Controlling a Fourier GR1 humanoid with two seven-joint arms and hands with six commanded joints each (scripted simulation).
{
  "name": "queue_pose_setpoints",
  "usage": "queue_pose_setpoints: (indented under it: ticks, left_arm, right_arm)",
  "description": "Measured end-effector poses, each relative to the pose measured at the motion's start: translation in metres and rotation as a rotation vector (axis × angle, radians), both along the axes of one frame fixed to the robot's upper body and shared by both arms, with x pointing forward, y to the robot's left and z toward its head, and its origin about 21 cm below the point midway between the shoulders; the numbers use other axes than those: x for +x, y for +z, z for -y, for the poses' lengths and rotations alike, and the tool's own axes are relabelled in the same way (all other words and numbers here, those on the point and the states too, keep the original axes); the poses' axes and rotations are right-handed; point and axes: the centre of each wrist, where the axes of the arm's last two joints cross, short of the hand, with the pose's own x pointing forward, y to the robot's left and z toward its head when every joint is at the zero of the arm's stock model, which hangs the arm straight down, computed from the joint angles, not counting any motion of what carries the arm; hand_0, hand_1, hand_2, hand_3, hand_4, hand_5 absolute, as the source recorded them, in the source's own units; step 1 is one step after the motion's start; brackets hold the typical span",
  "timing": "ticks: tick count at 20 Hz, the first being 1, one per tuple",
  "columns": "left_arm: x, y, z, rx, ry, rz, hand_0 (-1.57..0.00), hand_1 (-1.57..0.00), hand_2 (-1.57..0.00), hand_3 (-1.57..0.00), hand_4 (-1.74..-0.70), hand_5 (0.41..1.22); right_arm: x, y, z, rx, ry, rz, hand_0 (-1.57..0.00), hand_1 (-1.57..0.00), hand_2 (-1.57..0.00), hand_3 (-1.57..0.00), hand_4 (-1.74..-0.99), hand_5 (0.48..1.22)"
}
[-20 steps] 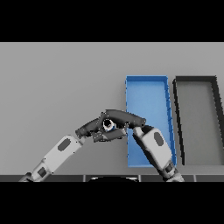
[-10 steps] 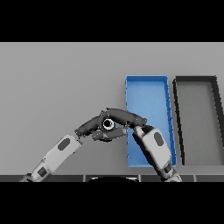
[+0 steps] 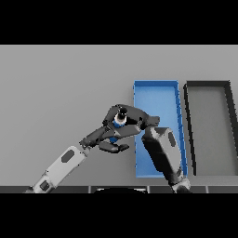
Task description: Pick up the blue pipe and place it into the blue bin.
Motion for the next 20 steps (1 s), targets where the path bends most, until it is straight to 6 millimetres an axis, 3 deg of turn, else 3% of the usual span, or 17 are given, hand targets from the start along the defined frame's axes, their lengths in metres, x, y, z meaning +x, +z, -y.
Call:
queue_pose_setpoints:
  ticks: [2, 6, 11, 15, 20]
  left_arm:
    - [-0.004, -0.002, 0.000, -0.001, -0.004, -0.013, 0.00, 0.00, 0.00, 0.00, -0.87, 0.509]
    - [-0.003, 0.005, 0.000, 0.011, -0.004, 0.000, 0.00, 0.00, 0.00, 0.00, -0.87, 0.486]
    - [-0.003, 0.006, -0.002, 0.003, -0.005, 0.008, 0.00, 0.00, 0.00, 0.00, -0.86, 0.484]
    - [-0.004, 0.008, -0.009, 0.014, 0.009, -0.003, 0.00, 0.00, 0.00, 0.00, -0.84, 0.474]
    - [-0.004, 0.008, -0.011, 0.030, 0.033, 0.022, 0.00, 0.00, 0.00, 0.00, -0.83, 0.461]
  right_arm:
    - [0.004, 0.019, 0.003, 0.008, -0.019, 0.011, -1.57, -1.57, -1.57, -1.57, -1.492, 1.221]
    - [0.012, 0.076, 0.011, 0.062, -0.047, 0.111, -1.57, -1.57, -1.57, -1.57, -1.495, 1.221]
    - [0.045, 0.110, 0.031, 0.129, -0.227, 0.162, -1.57, -1.57, -1.57, -1.57, -1.498, 1.221]
    - [0.080, 0.108, 0.063, 0.053, -0.454, 0.115, -1.57, -1.57, -1.57, -1.57, -1.498, 1.221]
    - [0.111, 0.059, 0.118, -0.051, -0.676, -0.087, -1.57, -1.57, -1.57, -1.57, -1.499, 1.221]
